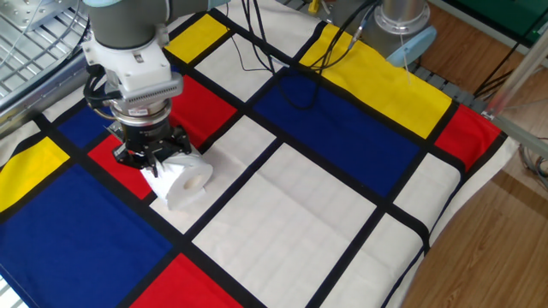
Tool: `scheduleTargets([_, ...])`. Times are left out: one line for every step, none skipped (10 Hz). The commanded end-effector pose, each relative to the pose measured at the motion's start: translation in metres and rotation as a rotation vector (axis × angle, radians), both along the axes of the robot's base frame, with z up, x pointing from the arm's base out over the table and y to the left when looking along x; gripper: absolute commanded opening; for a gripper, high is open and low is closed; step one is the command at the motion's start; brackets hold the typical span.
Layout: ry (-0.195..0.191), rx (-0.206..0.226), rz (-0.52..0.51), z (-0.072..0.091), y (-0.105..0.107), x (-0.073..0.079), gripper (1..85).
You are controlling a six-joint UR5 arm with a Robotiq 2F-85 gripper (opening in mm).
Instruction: Put the toilet paper on its holder
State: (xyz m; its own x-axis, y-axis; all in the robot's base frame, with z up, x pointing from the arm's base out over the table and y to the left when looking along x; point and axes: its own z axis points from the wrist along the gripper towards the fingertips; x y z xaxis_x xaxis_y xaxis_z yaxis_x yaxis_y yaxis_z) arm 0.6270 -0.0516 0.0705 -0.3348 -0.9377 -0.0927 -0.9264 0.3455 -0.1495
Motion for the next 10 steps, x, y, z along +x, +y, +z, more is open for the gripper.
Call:
scheduleTargets([-0.009,0.006,-0.007,0.0,-0.003,-0.003,1.3])
scheduleTargets([-0.009,0.007,-0.007,-0.002,-0.006,-0.005,1.3])
scheduleTargets([-0.002,0.023,-0.009,-0.005,-0.007,-0.01,1.3])
scheduleTargets([-0.002,0.023,-0.009,-0.006,-0.011,-0.013,1.3])
scheduleTargets([-0.004,0.02,-0.006,-0.008,-0.015,-0.015,1.3])
scheduleTargets([-0.003,0.019,-0.005,-0.008,-0.017,-0.017,1.3])
scheduleTargets([0.0,0.017,-0.003,-0.008,-0.02,-0.021,1.3])
scheduleTargets([0.0,0.014,-0.003,-0.008,-0.022,-0.024,1.3])
scheduleTargets([0.002,0.013,-0.002,-0.009,-0.025,-0.026,1.3])
scheduleTargets([0.0,0.007,0.004,-0.01,-0.028,-0.027,1.3])
